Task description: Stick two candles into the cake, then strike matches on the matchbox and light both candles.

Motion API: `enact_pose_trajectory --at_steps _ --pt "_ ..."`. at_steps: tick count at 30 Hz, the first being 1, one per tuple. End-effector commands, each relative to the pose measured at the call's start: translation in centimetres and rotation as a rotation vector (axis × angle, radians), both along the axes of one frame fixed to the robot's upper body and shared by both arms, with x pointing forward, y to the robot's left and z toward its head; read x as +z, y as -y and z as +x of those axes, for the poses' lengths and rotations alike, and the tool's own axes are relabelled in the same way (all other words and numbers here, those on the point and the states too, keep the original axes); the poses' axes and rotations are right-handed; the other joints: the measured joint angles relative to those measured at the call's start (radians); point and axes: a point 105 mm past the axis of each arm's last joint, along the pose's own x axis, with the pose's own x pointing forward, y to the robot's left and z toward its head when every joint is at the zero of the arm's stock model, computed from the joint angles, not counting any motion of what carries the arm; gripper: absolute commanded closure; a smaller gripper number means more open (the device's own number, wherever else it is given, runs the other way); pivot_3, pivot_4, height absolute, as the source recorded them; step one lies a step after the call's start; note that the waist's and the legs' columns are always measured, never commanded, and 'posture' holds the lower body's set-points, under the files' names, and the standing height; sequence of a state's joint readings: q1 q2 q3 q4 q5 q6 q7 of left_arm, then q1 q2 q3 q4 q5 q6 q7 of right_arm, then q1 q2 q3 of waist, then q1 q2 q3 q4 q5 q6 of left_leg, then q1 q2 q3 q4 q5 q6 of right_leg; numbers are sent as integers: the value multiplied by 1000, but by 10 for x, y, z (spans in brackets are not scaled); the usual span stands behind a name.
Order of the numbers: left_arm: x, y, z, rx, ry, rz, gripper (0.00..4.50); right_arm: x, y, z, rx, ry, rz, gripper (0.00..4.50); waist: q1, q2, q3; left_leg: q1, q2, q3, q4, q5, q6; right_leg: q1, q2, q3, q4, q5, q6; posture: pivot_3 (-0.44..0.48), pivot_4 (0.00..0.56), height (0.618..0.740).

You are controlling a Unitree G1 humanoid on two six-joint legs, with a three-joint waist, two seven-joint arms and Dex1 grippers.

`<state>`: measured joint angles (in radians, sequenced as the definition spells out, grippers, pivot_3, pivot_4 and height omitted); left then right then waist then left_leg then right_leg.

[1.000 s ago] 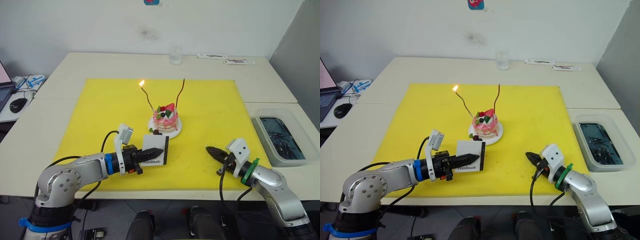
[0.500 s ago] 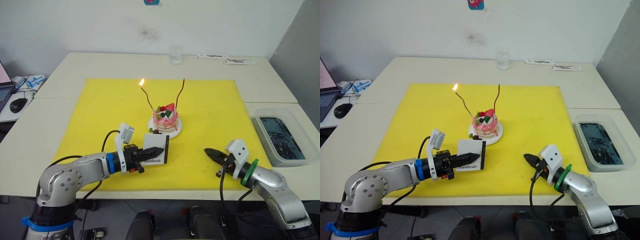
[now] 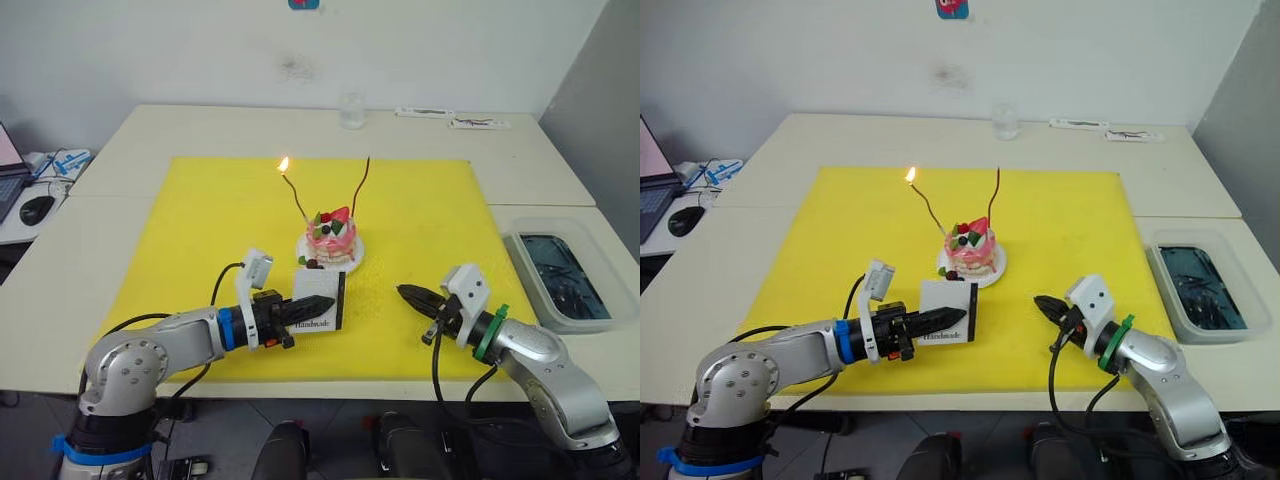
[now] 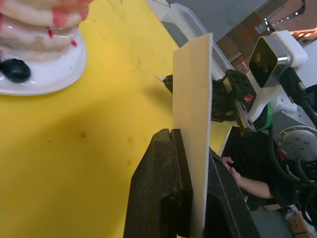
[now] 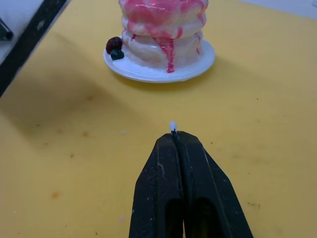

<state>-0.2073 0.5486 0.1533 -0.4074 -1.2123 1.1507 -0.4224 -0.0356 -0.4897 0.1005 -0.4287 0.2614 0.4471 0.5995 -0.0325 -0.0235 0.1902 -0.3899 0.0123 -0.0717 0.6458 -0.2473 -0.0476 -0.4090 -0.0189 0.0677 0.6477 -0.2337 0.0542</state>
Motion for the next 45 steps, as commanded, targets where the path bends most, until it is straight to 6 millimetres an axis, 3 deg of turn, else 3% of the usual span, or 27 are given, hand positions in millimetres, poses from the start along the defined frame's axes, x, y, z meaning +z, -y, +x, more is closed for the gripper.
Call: enact_pose_trajectory --at_steps 1,7,12,16,30,45 --pt "8 2 0 2 46 -12 4500 3 0 5 -19 30 1 4469 0 0 0 0 0 0 0 0 0 0 0 0 0 0 0 0 150 740" --pt "8 12 5 21 39 -53 4500 16 -3 1 6 51 19 4469 0 0 0 0 0 0 0 0 0 0 0 0 0 0 0 0 150 740" --pt "8 20 18 24 35 -68 4500 52 -19 -20 190 101 11 4469 1 0 0 0 0 0 0 0 0 0 0 0 0 0 0 0 150 740" --pt "11 27 28 22 42 -81 4500 68 -28 -29 278 109 -38 4469 1 0 0 0 0 -1 0 0 0 1 0 0 0 0 1 0 150 740" --pt "12 35 29 -14 65 -69 4500 72 -37 -13 286 169 -184 4469 1 0 0 -2 0 -1 -1 0 0 0 0 -1 -1 2 3 0 150 740" --pt "12 38 25 -28 68 -73 4500 63 -43 -3 315 191 -260 4469 1 0 0 -2 0 -2 -1 0 0 -1 0 -2 -1 2 3 0 150 740"
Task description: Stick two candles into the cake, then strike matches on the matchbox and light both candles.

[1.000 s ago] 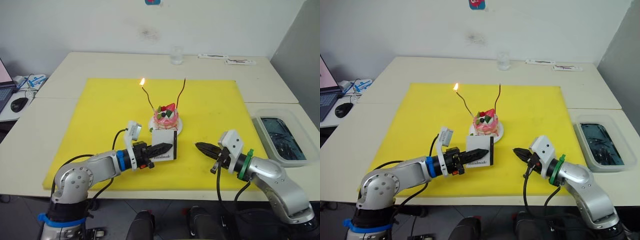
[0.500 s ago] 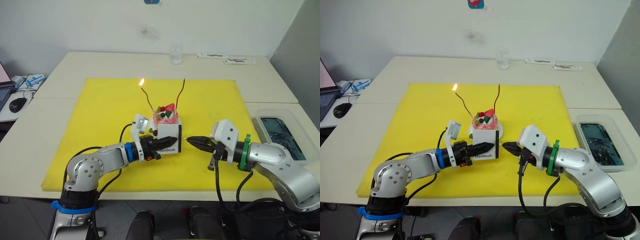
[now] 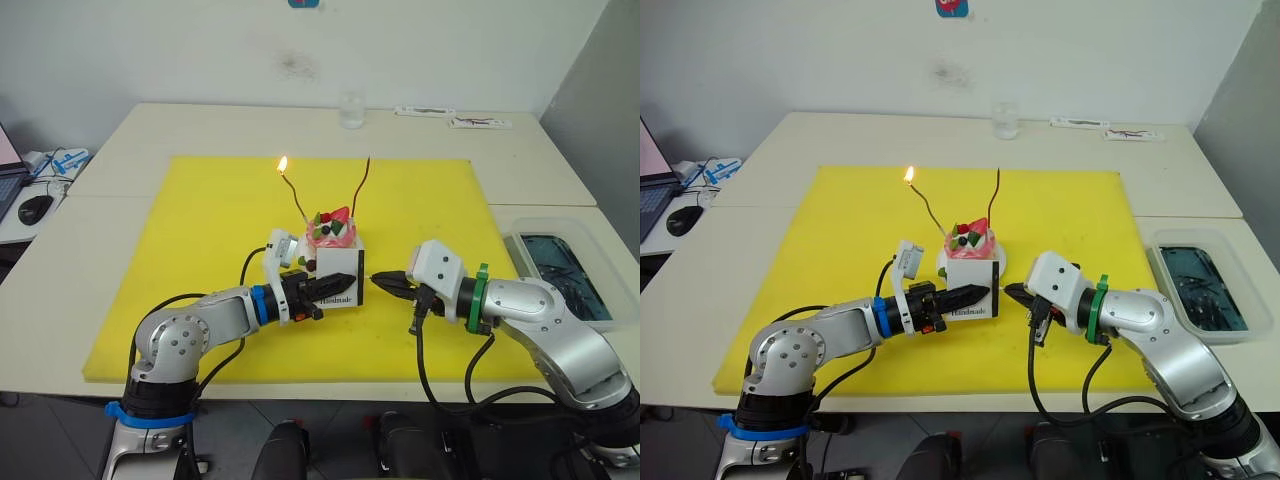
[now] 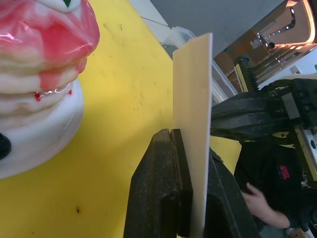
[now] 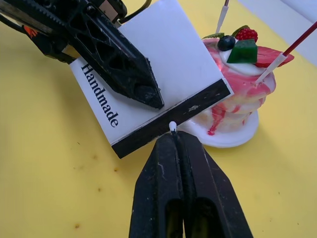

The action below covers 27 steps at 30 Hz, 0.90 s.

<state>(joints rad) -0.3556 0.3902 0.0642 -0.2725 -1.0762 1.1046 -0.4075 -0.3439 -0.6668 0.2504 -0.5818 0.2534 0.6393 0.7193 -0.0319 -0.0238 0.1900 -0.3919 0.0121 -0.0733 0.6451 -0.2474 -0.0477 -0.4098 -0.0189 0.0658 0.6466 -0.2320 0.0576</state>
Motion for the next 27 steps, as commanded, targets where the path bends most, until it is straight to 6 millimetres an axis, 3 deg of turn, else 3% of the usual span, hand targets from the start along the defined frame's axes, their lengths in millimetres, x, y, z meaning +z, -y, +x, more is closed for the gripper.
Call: enact_pose_trajectory --at_steps 1,19,27 --pt "10 6 -6 -37 48 -22 4500 9 -4 0 26 54 -3 4469 0 0 0 0 0 0 0 0 0 0 0 0 0 0 0 0 150 740" --pt "16 10 -10 -54 56 -50 4500 -4 -6 7 42 51 -80 4469 0 0 0 0 0 -1 0 0 0 0 0 -1 0 0 0 0 150 740" --pt "31 10 -4 -35 102 -82 4500 -23 -13 -11 168 -26 -164 4469 0 0 0 0 0 -1 0 0 0 0 0 -1 0 0 0 0 150 740"
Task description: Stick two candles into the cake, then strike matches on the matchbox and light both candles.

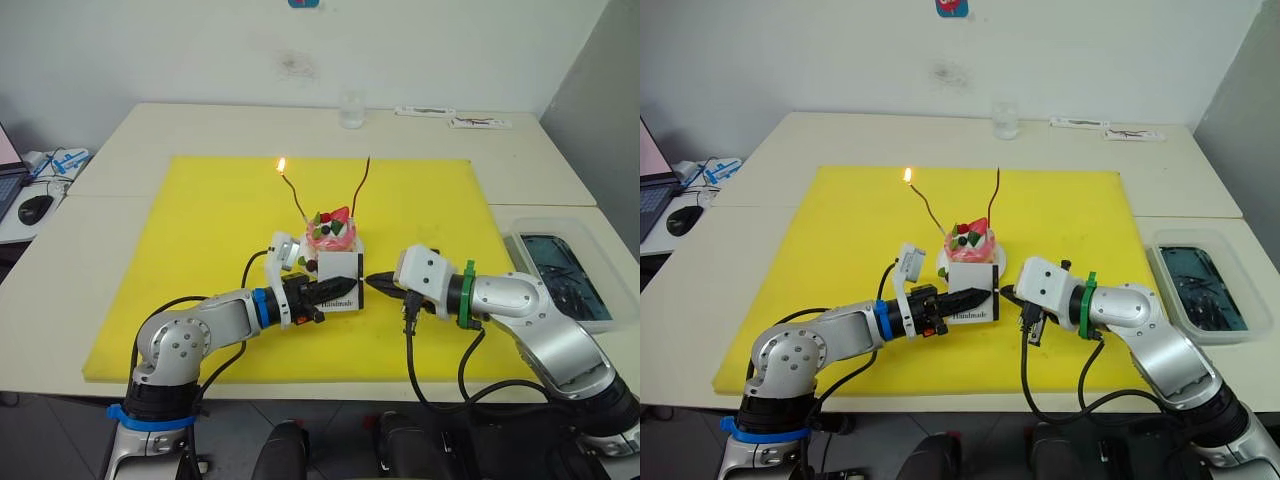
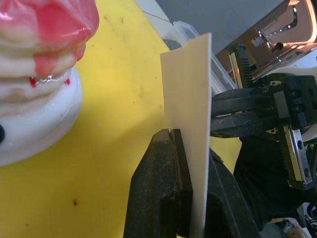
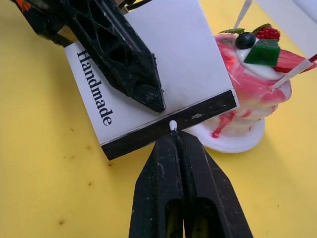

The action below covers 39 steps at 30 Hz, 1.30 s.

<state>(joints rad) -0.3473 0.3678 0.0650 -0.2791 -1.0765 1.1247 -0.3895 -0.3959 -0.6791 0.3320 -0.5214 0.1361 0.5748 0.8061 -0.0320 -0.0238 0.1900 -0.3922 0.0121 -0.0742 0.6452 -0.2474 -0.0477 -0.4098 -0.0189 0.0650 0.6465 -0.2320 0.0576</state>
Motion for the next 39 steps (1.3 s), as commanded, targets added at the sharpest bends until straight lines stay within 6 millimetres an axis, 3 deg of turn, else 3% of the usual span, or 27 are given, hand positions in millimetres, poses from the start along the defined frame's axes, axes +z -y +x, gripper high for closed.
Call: enact_pose_trajectory --at_steps 1,4,7,13,24,39 --pt "39 4 0 -24 142 -86 4500 -16 -8 -21 123 -81 -65 4469 0 0 0 0 0 0 0 0 0 0 0 0 0 0 0 0 150 740" --pt "60 -8 7 9 199 -103 4500 -22 -3 -40 190 -129 -107 4469 3 0 0 -1 0 -1 0 0 0 0 0 -2 0 0 0 0 150 740" --pt "71 -19 1 -8 213 -102 4500 -13 0 -39 180 -135 -85 4469 -4 0 0 -2 0 -2 0 0 0 -1 0 -2 0 0 0 0 150 740" --pt "54 -23 -16 -43 169 -36 4500 4 3 -27 129 -109 -40 4469 -4 0 0 -1 0 -2 0 0 0 -1 0 -2 0 0 0 0 150 740" --pt "26 -20 -13 3 171 62 4500 29 4 -16 63 -45 31 4469 2 0 0 -2 0 -2 0 0 0 -1 0 -2 0 0 -1 0 150 740" --pt "27 -12 -13 -23 183 46 4500 36 -13 2 36 28 52 4469 1 0 0 -2 0 -2 0 0 0 -1 -1 -2 0 0 -1 0 150 740"
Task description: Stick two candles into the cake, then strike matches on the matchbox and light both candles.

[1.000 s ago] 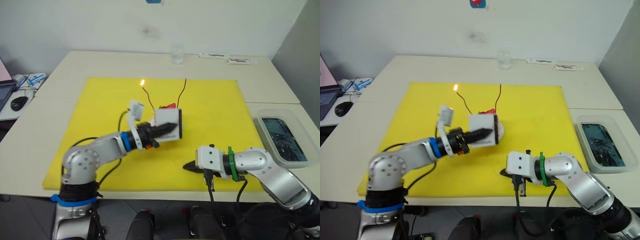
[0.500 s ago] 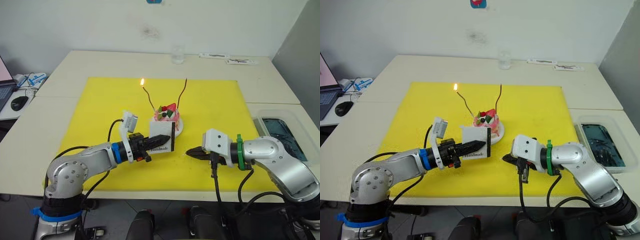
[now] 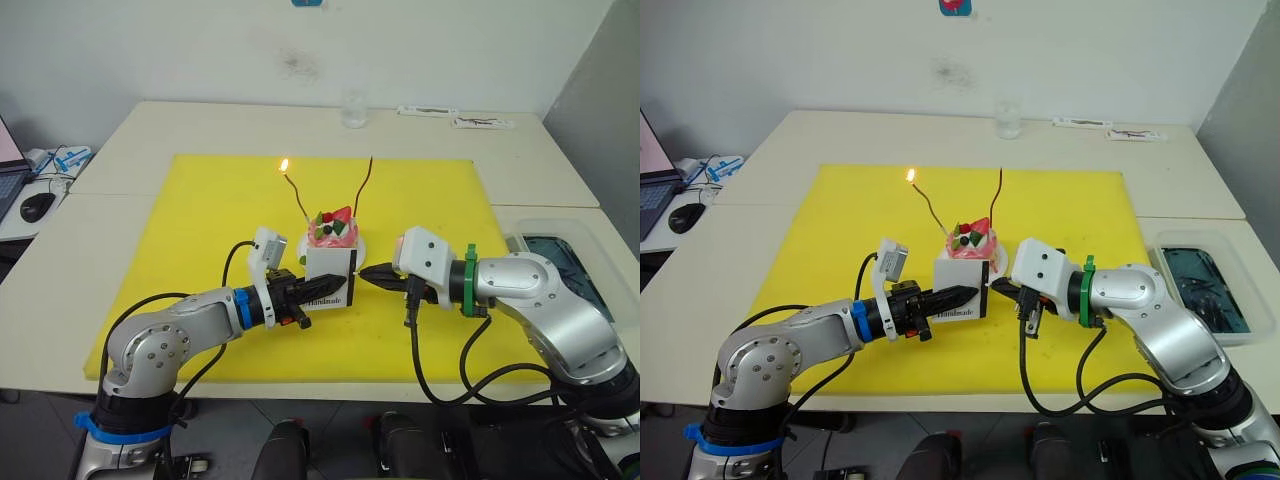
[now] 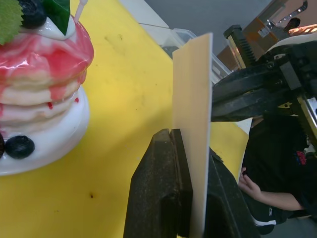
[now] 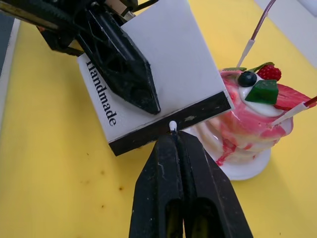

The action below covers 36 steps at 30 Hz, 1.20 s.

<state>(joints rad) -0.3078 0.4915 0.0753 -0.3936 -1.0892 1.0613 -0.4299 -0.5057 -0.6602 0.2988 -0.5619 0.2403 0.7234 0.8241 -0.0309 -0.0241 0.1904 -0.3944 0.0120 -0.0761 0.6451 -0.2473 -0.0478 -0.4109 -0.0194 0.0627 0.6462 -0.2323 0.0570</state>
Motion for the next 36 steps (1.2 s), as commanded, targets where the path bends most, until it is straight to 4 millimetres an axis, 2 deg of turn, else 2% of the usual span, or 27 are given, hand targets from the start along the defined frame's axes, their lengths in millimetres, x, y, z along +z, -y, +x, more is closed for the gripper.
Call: enact_pose_trajectory --at_steps 1,14,18,20,22,25,30,36 --pt "11 4 -3 -26 48 -18 4500 9 -3 3 7 65 2 4469 0 0 0 0 0 0 0 0 0 0 0 0 0 0 0 0 150 740" --pt "15 6 -4 -34 57 -33 4500 -7 -2 4 32 65 -76 4469 0 0 0 0 0 0 0 0 0 0 0 0 0 0 0 0 150 740" --pt "25 7 0 -25 90 -57 4500 -26 -5 -10 106 1 -133 4469 0 0 0 0 0 0 0 0 0 0 0 0 0 0 0 0 150 740" --pt "38 4 6 -1 127 -78 4500 -41 -4 -25 170 -41 -191 4469 3 0 0 0 0 0 0 0 0 0 0 0 0 0 0 0 150 740" --pt "51 0 10 15 154 -103 4500 -47 -2 -36 212 -71 -210 4469 6 0 0 -2 0 -2 0 0 0 0 0 -2 0 0 0 0 150 740" --pt "62 -7 8 8 165 -111 4500 -37 -1 -37 201 -73 -175 4469 -5 0 0 -2 0 -1 0 0 0 -1 0 -1 0 0 1 0 150 740" --pt "47 -12 -3 -15 121 -53 4500 -13 3 -20 121 -44 -106 4469 -10 0 0 0 0 -1 0 0 0 -1 1 -1 2 0 1 0 150 740" --pt "34 -12 -3 6 110 -16 4500 -6 9 -15 81 -36 -91 4469 2 0 0 -1 0 -1 0 0 0 0 0 -1 0 0 0 0 150 740"
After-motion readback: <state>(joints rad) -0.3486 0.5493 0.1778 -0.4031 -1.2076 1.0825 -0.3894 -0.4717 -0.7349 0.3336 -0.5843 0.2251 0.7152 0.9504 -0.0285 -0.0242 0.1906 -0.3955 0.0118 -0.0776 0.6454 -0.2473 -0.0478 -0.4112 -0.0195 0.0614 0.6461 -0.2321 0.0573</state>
